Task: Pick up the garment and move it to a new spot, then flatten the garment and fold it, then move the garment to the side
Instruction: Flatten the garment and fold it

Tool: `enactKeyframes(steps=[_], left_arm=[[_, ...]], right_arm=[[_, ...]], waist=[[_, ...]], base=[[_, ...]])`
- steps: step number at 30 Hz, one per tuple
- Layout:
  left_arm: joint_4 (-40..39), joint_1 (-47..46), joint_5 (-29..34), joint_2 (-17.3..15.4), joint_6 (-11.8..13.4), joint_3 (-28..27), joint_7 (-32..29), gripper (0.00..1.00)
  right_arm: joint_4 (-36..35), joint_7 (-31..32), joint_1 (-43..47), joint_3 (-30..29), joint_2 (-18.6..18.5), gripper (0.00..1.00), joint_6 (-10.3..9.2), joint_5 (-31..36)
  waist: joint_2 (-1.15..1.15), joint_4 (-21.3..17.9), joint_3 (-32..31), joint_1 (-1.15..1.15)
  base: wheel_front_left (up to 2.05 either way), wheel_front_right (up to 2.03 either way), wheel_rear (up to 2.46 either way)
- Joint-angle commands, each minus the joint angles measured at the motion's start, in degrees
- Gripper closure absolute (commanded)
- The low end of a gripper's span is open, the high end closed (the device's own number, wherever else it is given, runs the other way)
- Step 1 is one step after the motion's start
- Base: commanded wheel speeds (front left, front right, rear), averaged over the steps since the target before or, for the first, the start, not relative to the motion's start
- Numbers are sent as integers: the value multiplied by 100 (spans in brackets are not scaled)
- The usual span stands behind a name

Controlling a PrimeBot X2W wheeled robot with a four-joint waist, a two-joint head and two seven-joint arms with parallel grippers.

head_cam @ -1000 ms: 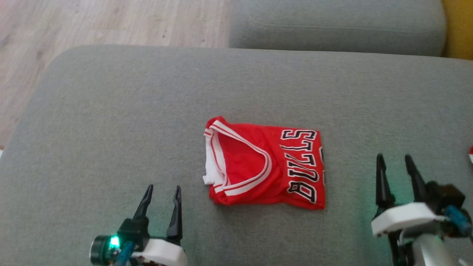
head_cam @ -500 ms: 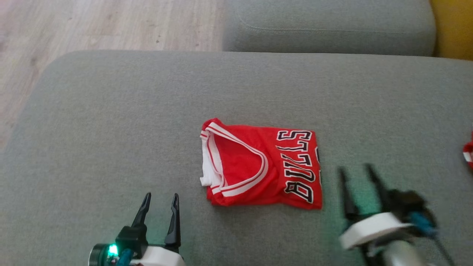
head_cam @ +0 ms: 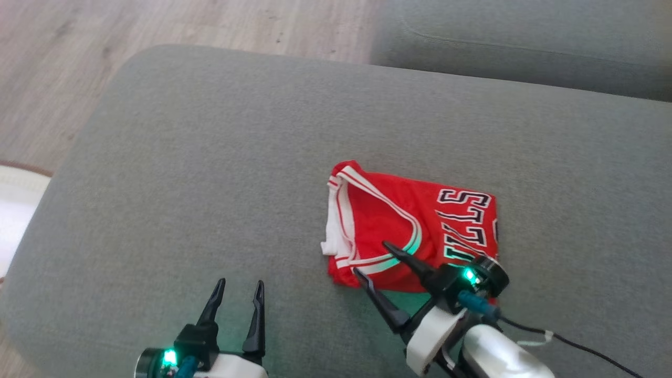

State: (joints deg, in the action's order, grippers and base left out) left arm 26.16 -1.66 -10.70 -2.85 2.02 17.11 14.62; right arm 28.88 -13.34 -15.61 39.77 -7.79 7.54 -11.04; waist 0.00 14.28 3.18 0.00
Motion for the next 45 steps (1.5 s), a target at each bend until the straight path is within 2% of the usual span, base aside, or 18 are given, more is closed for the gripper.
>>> enactKeyframes(steps=[1,7,14,15,17,27,28,29,33,36,40,41,45], left_arm=[[-130,-106,-46,-3,27,-119,38,0],[-183,-121,-149,-3,93,-35,38,0],[-238,-193,-293,-3,144,2,38,0],[-248,-211,-311,-3,150,23,38,0],[-264,-250,-346,-3,157,64,38,0],[-267,-299,-385,-3,163,149,38,0],[-263,-299,-384,-3,163,157,38,0],[-254,-298,-382,-3,166,162,38,0],[-206,-327,-353,-3,177,138,38,0],[-203,-336,-296,-3,165,73,38,0],[-225,-373,-210,-3,141,-30,38,0],[-225,-373,-210,-3,141,-30,38,0],[-249,-394,-77,-3,116,-115,38,0]], right_arm=[[-100,27,-131,124,-6,0,-5,-47],[208,97,-337,578,-120,0,-5,1],[553,161,-541,533,-88,0,-5,503],[596,164,-556,524,-59,6,-5,528],[655,146,-587,542,-7,100,-5,535],[632,-112,-877,760,289,100,-5,34],[698,-114,-881,819,327,58,-5,-97],[753,-117,-898,892,359,0,-5,-226],[719,-139,-984,1337,435,0,-5,-868],[548,-159,-1051,1234,427,0,-5,-1110],[250,-163,-874,463,272,0,-5,-945],[250,-163,-874,463,272,0,-5,-945],[86,-164,-504,-666,200,0,-5,-389]], waist=[[0,80,25,0],[0,258,129,0],[0,318,313,0],[0,333,340,0],[0,367,387,0],[0,499,457,0],[0,509,452,0],[0,511,445,0],[0,413,387,0],[0,231,301,0],[0,-91,200,0],[0,-91,200,0],[0,-439,134,0]], base=[[0,0,0],[0,0,0],[0,0,0],[0,0,0],[0,0,0],[0,0,0],[0,0,0],[0,0,0],[0,0,0],[0,0,0],[0,0,0],[0,0,0],[0,0,0]])
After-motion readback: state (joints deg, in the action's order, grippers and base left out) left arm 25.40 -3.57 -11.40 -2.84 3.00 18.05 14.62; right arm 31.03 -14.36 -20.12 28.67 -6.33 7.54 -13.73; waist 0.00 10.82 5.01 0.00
